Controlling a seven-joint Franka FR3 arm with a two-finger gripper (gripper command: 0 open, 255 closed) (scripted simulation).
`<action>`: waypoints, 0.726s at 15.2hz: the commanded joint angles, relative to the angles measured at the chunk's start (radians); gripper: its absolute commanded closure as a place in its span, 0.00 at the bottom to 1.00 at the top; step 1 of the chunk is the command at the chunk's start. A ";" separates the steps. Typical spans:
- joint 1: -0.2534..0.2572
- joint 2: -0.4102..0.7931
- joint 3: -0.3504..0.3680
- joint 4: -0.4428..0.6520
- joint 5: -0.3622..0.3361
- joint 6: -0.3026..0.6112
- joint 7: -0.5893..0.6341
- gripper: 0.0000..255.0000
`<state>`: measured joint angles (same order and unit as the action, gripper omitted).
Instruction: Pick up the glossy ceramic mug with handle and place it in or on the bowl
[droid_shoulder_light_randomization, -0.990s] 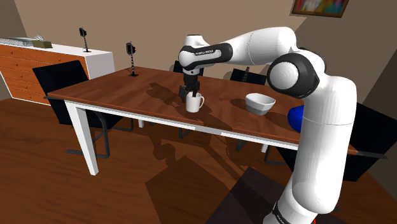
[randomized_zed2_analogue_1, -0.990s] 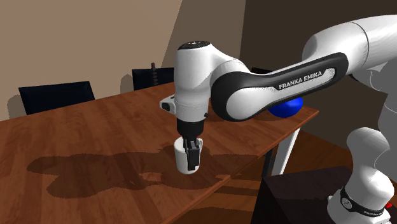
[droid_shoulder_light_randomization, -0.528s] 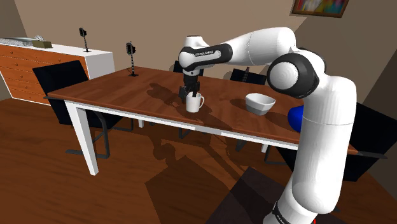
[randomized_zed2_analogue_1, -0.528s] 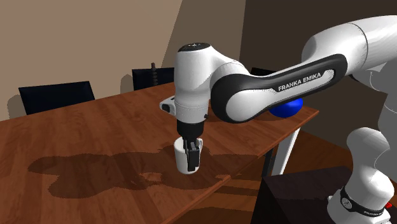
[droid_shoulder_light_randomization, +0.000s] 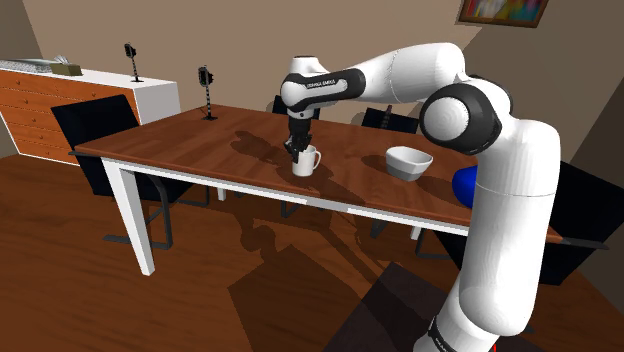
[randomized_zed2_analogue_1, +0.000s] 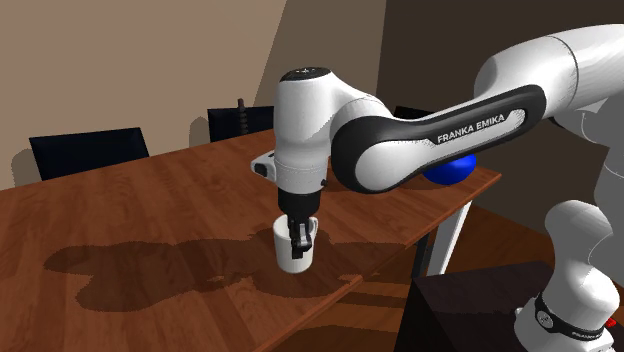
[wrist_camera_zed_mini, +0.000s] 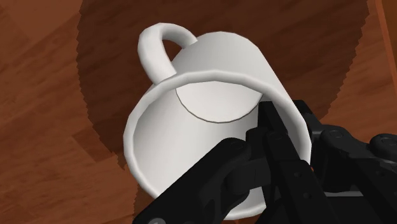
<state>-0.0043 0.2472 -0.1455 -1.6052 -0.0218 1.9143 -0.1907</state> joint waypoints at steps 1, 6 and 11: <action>0.000 0.000 0.000 0.000 0.000 0.000 0.000 1.00; 0.000 -0.003 0.000 0.036 0.000 -0.039 -0.001 1.00; -0.001 -0.002 -0.001 0.104 0.001 -0.106 -0.004 1.00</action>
<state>-0.0061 0.2480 -0.1464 -1.5115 -0.0206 1.8218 -0.1955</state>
